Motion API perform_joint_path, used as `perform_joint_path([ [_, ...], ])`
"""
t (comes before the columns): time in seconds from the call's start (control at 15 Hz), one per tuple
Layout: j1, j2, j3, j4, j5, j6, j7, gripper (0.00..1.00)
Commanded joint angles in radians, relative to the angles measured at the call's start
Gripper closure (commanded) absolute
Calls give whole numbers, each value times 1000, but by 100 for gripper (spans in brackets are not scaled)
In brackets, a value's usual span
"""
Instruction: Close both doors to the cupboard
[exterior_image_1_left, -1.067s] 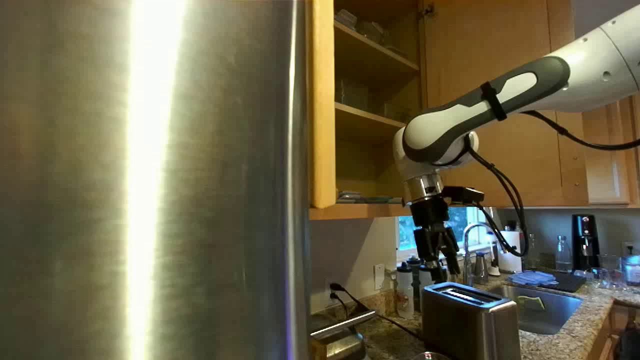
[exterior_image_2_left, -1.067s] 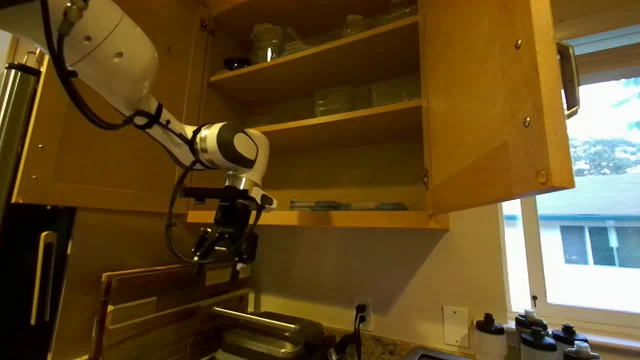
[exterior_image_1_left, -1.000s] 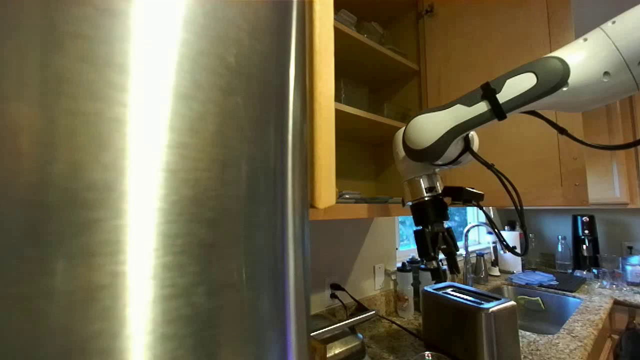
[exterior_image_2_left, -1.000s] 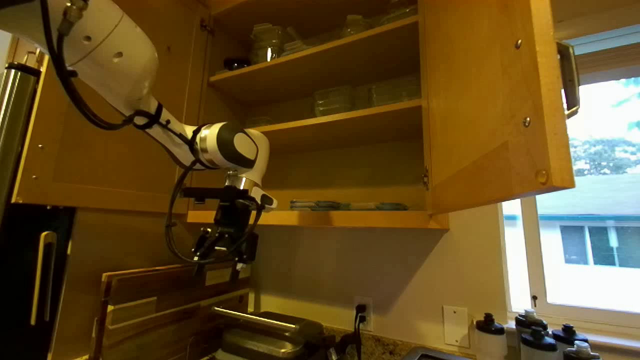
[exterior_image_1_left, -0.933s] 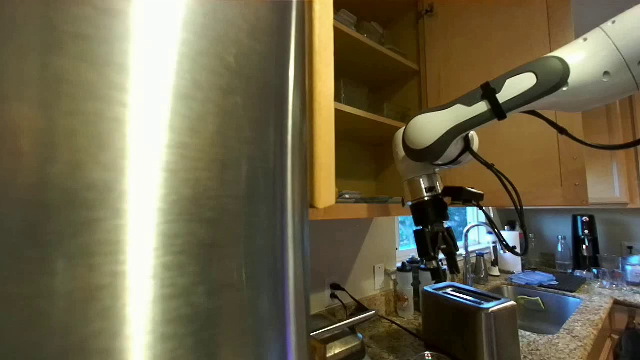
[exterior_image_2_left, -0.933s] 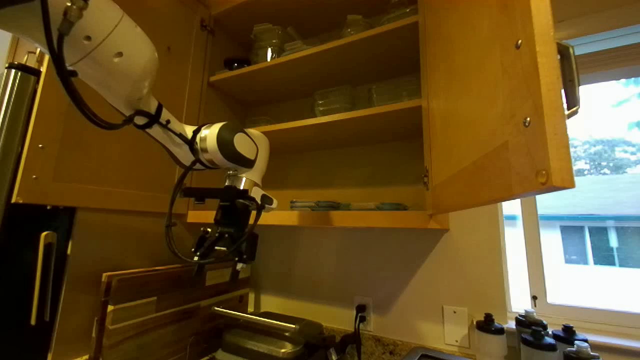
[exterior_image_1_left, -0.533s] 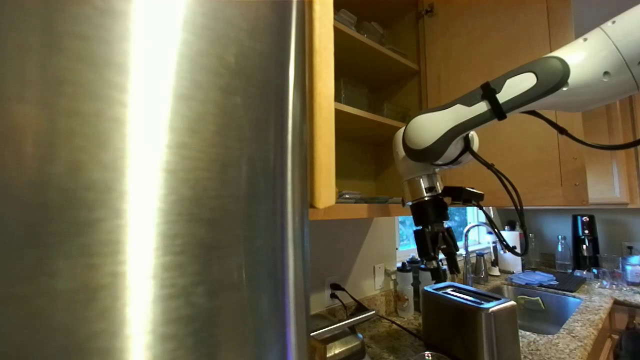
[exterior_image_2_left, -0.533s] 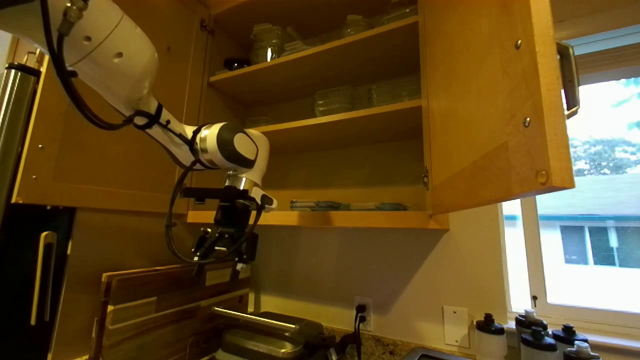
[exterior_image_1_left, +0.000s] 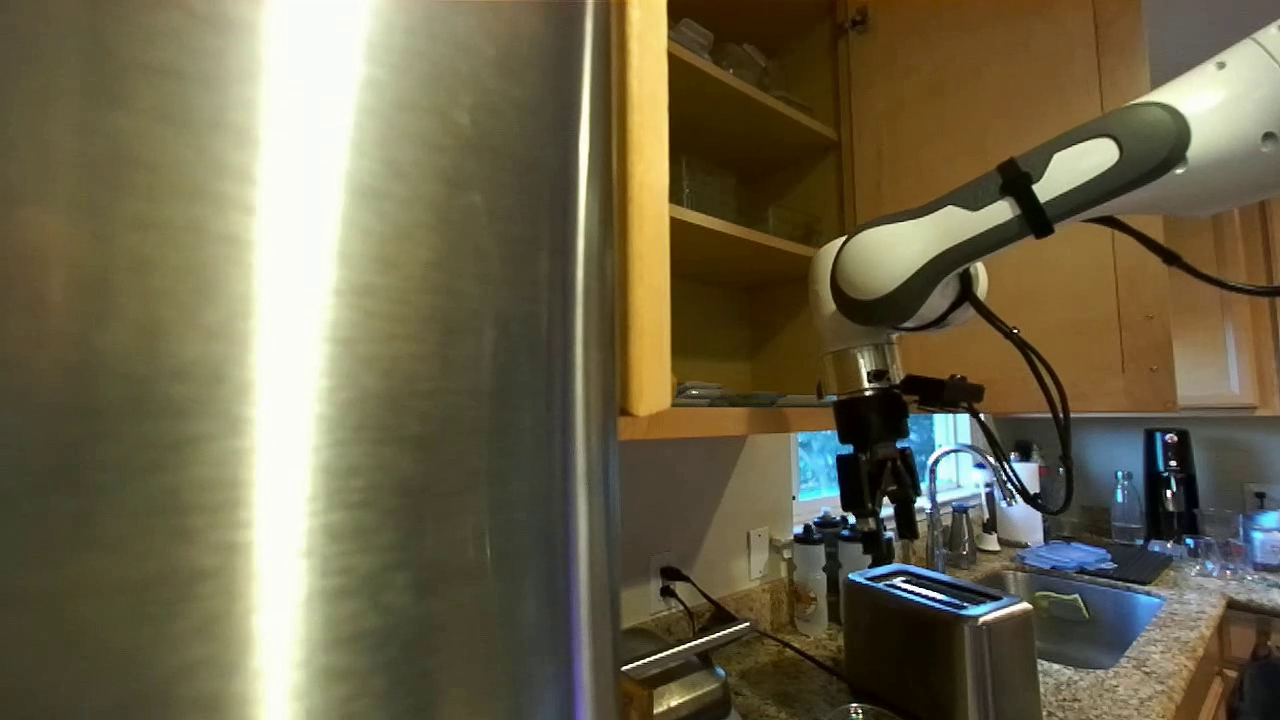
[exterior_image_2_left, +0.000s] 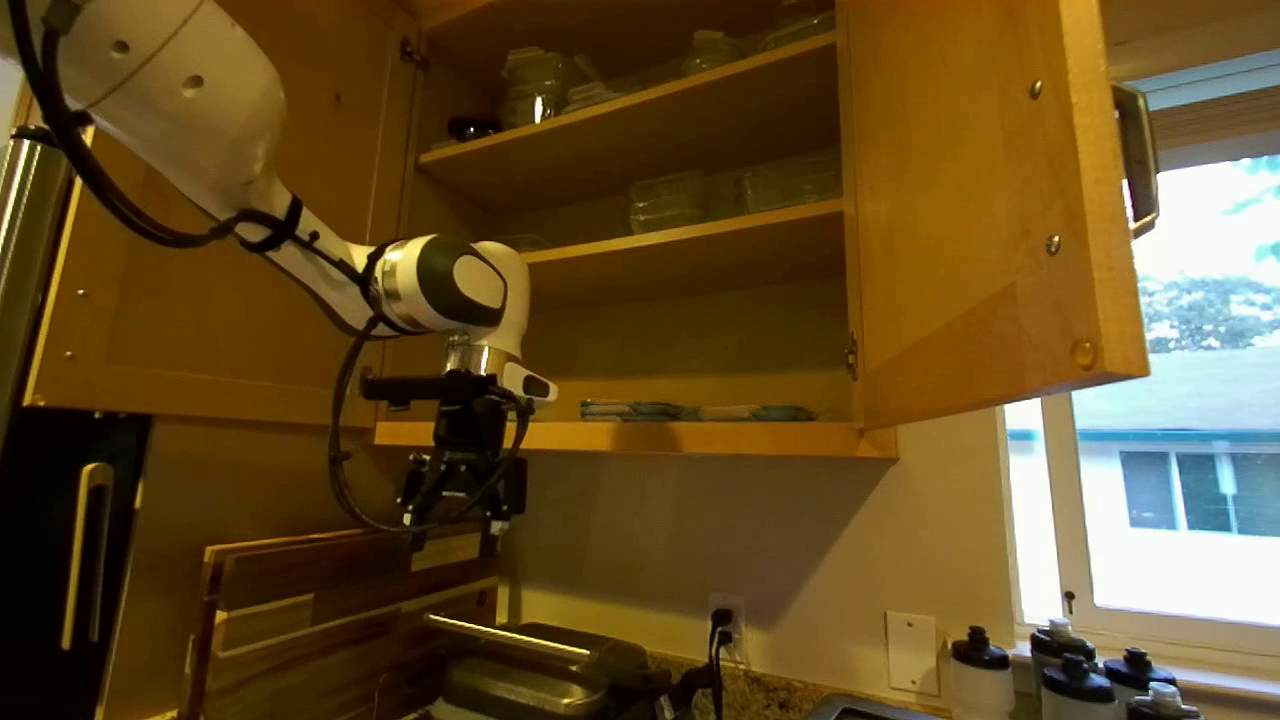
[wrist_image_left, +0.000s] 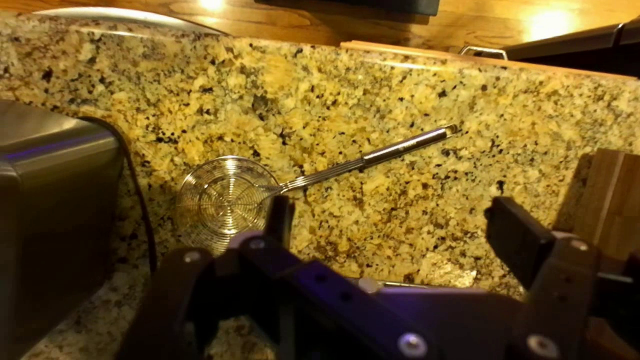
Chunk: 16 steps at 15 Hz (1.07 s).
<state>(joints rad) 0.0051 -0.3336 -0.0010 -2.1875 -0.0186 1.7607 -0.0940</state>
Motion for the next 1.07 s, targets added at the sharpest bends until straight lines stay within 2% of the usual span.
perform_joint_path([
  [0.0,-24,-158,-13,-166,-59,126,20,0],
  [0.27,-66,-264,-30,-268,-96,212,80,0],
  [0.67,-132,-377,-52,-353,-96,245,146,0],
  [0.73,-115,-305,-52,-288,-88,207,113,0],
  [1.0,-116,-306,-51,-291,-88,207,114,0],
])
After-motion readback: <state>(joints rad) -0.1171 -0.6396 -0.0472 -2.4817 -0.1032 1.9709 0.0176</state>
